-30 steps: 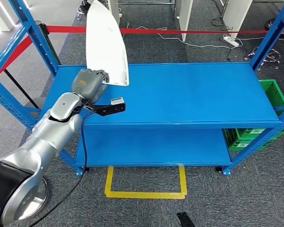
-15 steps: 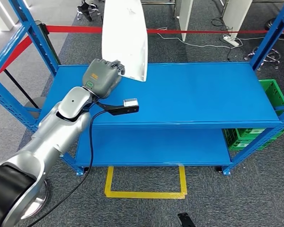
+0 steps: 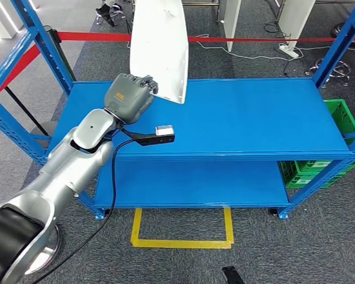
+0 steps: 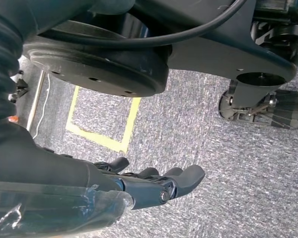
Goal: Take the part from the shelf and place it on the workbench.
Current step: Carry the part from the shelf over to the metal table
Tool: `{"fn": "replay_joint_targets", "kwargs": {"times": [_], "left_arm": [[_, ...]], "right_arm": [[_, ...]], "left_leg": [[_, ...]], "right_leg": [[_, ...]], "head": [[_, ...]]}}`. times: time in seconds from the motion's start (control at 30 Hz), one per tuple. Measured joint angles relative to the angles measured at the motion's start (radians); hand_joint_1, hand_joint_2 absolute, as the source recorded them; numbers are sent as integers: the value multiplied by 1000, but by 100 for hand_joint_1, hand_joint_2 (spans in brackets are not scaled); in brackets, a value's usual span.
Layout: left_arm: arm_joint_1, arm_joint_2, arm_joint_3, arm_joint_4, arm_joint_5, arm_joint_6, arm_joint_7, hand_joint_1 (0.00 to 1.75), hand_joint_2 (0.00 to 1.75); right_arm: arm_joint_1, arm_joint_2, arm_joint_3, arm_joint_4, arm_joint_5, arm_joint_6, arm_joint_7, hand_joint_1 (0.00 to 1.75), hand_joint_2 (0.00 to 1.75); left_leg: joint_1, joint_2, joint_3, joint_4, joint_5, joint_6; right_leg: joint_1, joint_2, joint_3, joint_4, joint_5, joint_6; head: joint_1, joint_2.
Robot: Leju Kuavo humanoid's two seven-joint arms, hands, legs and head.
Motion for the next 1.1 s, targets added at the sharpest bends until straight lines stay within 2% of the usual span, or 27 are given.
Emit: {"fn": "replay_joint_targets", "kwargs": {"times": [0.27,0.47,0.57,0.6,0.63,0.67,0.73,0.77,0.8,0.83,0.9,0.93,0.97,1.07,1.1], "left_arm": [[10,7,-55,-87,21,-2,48,175,175],[23,8,-82,-126,45,-3,57,175,175],[23,9,-91,-134,50,-3,57,175,175],[23,8,-92,-137,51,-3,57,175,175],[23,8,-94,-139,51,-3,57,175,175],[24,6,-95,-141,52,-4,56,175,175],[28,5,-97,-142,55,-6,55,175,175],[32,5,-98,-142,57,-7,54,175,175],[35,5,-99,-142,58,-8,53,175,175],[37,5,-100,-142,60,-8,53,175,175],[38,5,-101,-142,61,-8,52,175,175],[38,5,-101,-143,61,-8,51,175,175],[37,4,-102,-144,62,-8,51,175,175],[37,4,-104,-145,65,-8,50,175,175],[37,5,-105,-145,65,-8,50,175,175]], "right_arm": [[0,0,-16,0,5,-2,-6,0,175],[0,0,-26,0,7,-3,-7,0,175],[0,0,-31,0,7,-4,-7,0,175],[0,0,-32,0,7,-5,-7,0,175],[0,0,-33,0,7,-6,-7,0,175],[1,0,-35,0,6,-6,-7,0,175],[1,0,-40,0,5,-6,-11,0,175],[1,0,-42,0,4,-7,-12,0,175],[0,0,-44,0,5,-7,-13,0,175],[0,-1,-46,0,5,-8,-12,0,175],[1,-2,-47,0,6,-9,-11,0,175],[1,-1,-48,0,6,-10,-11,0,175],[1,-1,-48,1,7,-10,-11,0,175],[1,1,-48,1,8,-9,-12,0,175],[2,1,-49,1,8,-9,-12,0,175]], "left_leg": [[-1,0,-1,2,-2,3],[-5,0,-4,9,-7,12],[-4,1,-3,5,1,23],[-1,3,-1,0,7,27],[3,4,0,-6,11,30],[6,6,1,-9,14,31],[7,8,0,-8,15,33],[8,9,-2,-7,16,32],[9,10,-4,-6,17,31],[11,10,-6,-3,17,29],[17,9,-13,6,17,19],[18,8,-17,11,17,11],[17,7,-21,16,18,4],[16,5,-28,22,27,-12],[17,6,-33,27,20,-17]], "right_leg": [[-1,0,0,-1,0,2],[-5,0,1,-2,0,11],[-7,0,0,-5,2,21],[-6,0,-3,2,-6,25],[-5,-1,-14,27,-27,28],[-5,-2,-32,74,-60,32],[-9,-3,-81,210,-134,41],[-11,-4,-97,262,-155,45],[-12,-4,-98,281,-158,48],[-15,-5,-77,256,-141,52],[-21,-6,5,125,-94,64],[-22,-3,41,68,-77,63],[-22,0,60,35,-72,59],[-20,7,53,32,-67,32],[-20,7,48,33,-63,23]], "head": [[0,0],[0,0],[-1,0],[0,0],[2,0],[3,0],[5,0],[5,0],[6,0],[6,0],[6,0],[7,0],[8,0],[9,0],[8,0]]}}
